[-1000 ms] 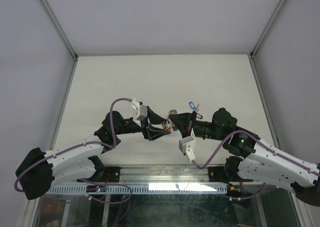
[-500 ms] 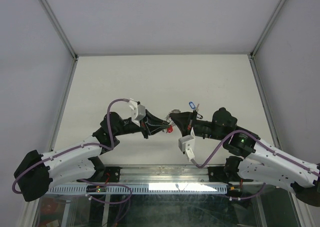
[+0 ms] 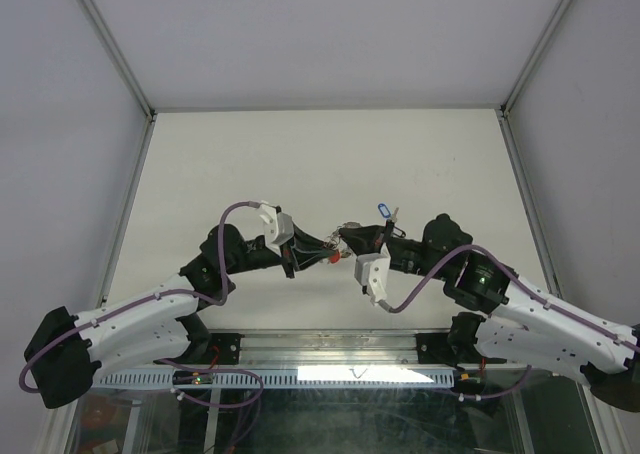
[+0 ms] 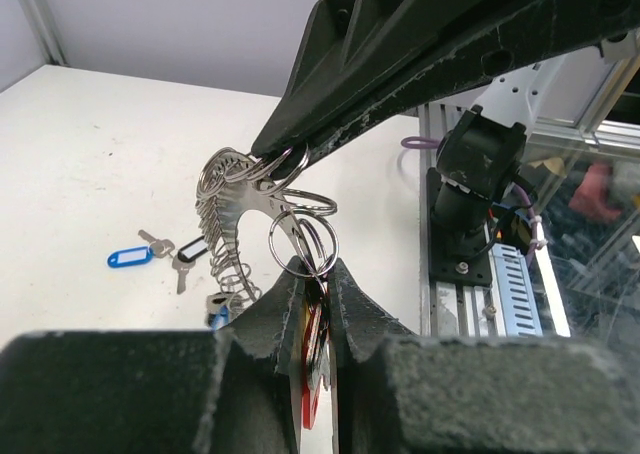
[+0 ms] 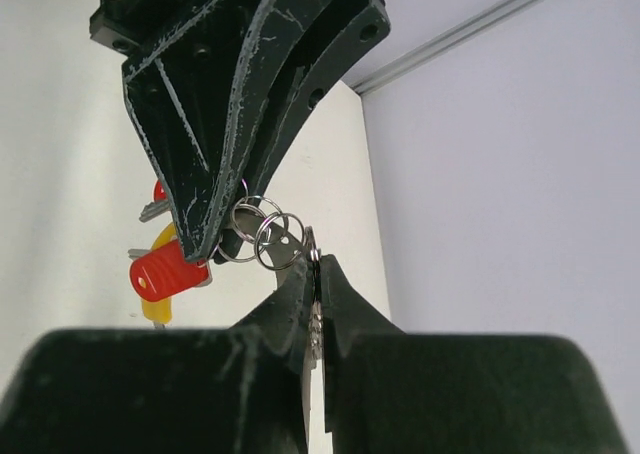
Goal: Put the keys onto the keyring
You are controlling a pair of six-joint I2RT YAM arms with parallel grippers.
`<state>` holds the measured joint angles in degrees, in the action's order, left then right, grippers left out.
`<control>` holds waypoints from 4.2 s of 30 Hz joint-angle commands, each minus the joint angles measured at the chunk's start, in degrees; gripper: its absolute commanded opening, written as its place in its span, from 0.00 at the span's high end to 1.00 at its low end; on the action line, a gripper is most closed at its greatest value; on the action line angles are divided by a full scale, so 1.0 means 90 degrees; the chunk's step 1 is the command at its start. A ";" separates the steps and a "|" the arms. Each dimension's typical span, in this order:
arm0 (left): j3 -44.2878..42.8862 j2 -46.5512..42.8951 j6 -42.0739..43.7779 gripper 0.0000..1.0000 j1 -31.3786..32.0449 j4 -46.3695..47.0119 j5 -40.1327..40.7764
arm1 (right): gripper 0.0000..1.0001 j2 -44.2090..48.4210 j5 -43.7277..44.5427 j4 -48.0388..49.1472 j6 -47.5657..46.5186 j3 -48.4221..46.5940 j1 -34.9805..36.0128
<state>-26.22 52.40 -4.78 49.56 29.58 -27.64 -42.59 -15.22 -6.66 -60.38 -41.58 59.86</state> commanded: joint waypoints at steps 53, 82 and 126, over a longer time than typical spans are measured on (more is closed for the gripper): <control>-0.0523 -0.0429 0.0950 1.00 -0.0018 -0.0440 0.0423 | 0.58 0.0071 0.3737 -0.0735 0.5964 -0.1348 0.0035; -0.0657 -0.0237 0.0687 1.00 -0.0018 -0.0621 0.0659 | 0.64 0.0308 0.0786 0.0626 -0.0173 0.0192 0.0645; -0.0746 -0.0190 0.0677 1.00 -0.0018 -0.0758 0.0613 | 0.98 -0.0446 0.1803 0.0850 -0.0044 0.0007 0.0908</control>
<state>-29.76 50.72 1.45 49.45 18.79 -22.41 -46.15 0.49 0.25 -63.90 -38.41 67.55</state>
